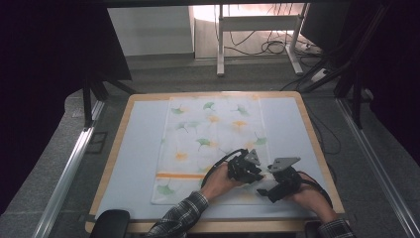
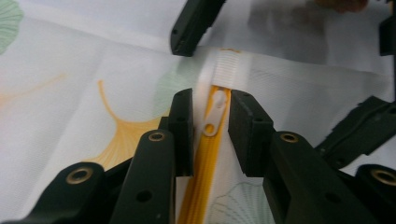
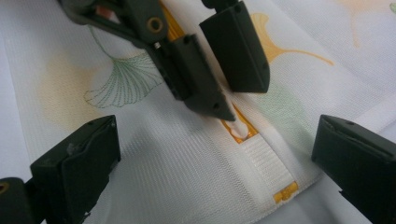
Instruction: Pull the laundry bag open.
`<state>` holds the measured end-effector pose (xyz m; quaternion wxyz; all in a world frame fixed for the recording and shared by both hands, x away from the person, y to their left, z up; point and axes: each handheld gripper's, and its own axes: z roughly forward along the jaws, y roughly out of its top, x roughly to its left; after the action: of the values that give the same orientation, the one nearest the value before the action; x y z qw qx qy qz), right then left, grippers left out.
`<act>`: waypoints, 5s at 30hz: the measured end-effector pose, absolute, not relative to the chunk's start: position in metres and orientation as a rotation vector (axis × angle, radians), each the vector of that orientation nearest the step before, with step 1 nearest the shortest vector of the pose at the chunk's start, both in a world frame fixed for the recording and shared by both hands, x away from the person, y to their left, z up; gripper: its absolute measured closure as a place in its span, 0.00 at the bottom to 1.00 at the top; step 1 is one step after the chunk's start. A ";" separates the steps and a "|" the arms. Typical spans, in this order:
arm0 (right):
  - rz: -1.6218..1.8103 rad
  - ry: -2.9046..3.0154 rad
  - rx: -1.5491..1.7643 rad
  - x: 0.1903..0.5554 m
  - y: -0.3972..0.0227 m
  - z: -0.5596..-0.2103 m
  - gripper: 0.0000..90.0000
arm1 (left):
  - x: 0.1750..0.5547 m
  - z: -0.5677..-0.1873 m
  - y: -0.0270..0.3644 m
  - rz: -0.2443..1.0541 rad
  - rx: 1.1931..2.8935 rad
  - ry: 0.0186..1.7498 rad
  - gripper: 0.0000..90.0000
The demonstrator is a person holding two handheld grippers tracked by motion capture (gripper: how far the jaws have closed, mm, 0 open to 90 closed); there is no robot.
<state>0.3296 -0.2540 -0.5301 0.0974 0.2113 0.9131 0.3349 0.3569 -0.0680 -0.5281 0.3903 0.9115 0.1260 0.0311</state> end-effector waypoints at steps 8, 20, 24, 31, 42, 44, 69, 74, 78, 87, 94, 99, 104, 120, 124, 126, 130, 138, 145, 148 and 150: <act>0.990 2.701 0.633 0.329 -0.254 -0.530 0.01 | 0.352 -0.523 -0.072 0.172 2.362 0.285 0.94; 0.991 2.702 0.635 0.329 -0.254 -0.530 0.01 | 0.353 -0.523 -0.076 0.099 2.360 0.306 0.97; 0.990 2.700 0.638 0.329 -0.254 -0.530 0.01 | 0.353 -0.525 -0.079 0.082 2.337 0.324 0.92; 0.987 2.700 0.640 0.329 -0.254 -0.530 0.01 | 0.354 -0.524 -0.079 0.066 2.347 0.342 1.00; 0.980 2.690 0.660 0.328 -0.253 -0.530 0.03 | 0.358 -0.522 -0.070 0.049 2.372 0.344 1.00; 0.982 2.689 0.662 0.328 -0.253 -0.530 0.04 | 0.358 -0.521 -0.068 0.048 2.379 0.344 1.00; 0.991 2.674 0.673 0.327 -0.254 -0.530 0.05 | 0.359 -0.520 -0.044 0.037 2.382 0.351 1.00; 0.992 2.674 0.677 0.327 -0.254 -0.530 0.05 | 0.357 -0.519 -0.039 0.045 2.384 0.355 1.00; 0.993 2.673 0.678 0.327 -0.254 -0.530 0.05 | 0.356 -0.518 -0.035 0.048 2.388 0.360 1.00; 0.993 2.673 0.678 0.327 -0.254 -0.530 0.06 | 0.353 -0.518 -0.022 0.051 2.381 0.380 1.00; 0.995 2.671 0.679 0.327 -0.254 -0.530 0.06 | 0.351 -0.516 -0.012 0.053 2.382 0.396 1.00; 0.995 2.669 0.683 0.327 -0.254 -0.530 0.06 | 0.350 -0.516 -0.005 0.057 2.384 0.404 1.00; 0.996 2.667 0.685 0.327 -0.254 -0.530 0.06 | 0.349 -0.516 0.002 0.060 2.381 0.416 1.00; 0.996 2.664 0.689 0.327 -0.254 -0.530 0.06 | 0.346 -0.517 0.024 0.073 2.379 0.444 1.00; 0.997 2.663 0.690 0.327 -0.254 -0.530 0.06 | 0.346 -0.517 0.030 0.069 2.370 0.457 1.00; 0.997 2.663 0.690 0.327 -0.254 -0.530 0.06 | 0.345 -0.517 0.032 0.073 2.372 0.460 1.00; 0.996 2.662 0.691 0.327 -0.254 -0.530 0.06 | 0.343 -0.516 0.035 0.078 2.372 0.465 1.00; 0.995 2.662 0.690 0.327 -0.253 -0.530 0.06 | 0.341 -0.516 0.043 0.082 2.367 0.479 1.00; 0.995 2.661 0.691 0.327 -0.253 -0.530 0.06 | 0.340 -0.516 0.049 0.079 2.363 0.494 1.00; 0.994 2.661 0.693 0.327 -0.253 -0.530 0.06 | 0.340 -0.516 0.051 0.080 2.365 0.498 1.00; 0.994 2.661 0.693 0.326 -0.253 -0.530 0.06 | 0.339 -0.515 0.053 0.079 2.364 0.502 1.00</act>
<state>0.3265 -0.2534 -0.5303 0.1087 0.2355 0.9047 0.3380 0.3392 0.0526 -0.5153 0.3538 0.9145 0.1941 0.0307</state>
